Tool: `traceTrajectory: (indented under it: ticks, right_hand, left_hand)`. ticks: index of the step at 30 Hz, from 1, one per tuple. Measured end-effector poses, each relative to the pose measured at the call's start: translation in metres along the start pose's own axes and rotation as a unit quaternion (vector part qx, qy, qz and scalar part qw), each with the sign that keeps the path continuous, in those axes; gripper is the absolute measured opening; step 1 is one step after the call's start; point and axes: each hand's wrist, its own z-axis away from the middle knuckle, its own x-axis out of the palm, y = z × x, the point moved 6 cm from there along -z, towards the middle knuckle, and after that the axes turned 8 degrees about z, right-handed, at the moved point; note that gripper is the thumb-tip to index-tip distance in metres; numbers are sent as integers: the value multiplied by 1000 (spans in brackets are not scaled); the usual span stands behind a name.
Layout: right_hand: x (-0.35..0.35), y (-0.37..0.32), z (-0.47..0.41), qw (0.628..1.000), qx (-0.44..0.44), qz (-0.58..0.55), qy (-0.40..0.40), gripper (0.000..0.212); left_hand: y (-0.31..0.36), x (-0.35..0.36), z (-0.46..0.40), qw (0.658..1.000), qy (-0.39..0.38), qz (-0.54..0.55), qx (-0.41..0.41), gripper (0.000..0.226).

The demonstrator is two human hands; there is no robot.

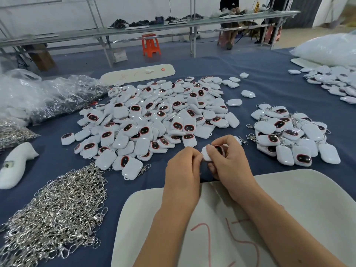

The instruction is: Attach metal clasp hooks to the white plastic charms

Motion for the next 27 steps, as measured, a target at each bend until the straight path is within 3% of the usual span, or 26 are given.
traceTrajectory:
  ticks: [6,8,12,19,27]
  right_hand:
    - [-2,1,-1,1000,3,-17,5,9]
    - [-2,0,-2,1000,-7,-24,-5,17]
    - [1,-6,2,998,-47,42,-26,21]
    - [11,-18,8,981,-149,109,-63,14]
    - [13,-22,10,979,-158,95,-92,17]
  left_hand:
    - [-5,-4,-1,995,25,90,-32,25]
    - [-11,-6,-3,988,45,135,-62,22]
    - [-22,-11,-6,966,79,212,-122,20]
    - [-25,-10,-6,954,72,256,-139,20]
    - [-25,-10,-5,959,73,239,-131,18]
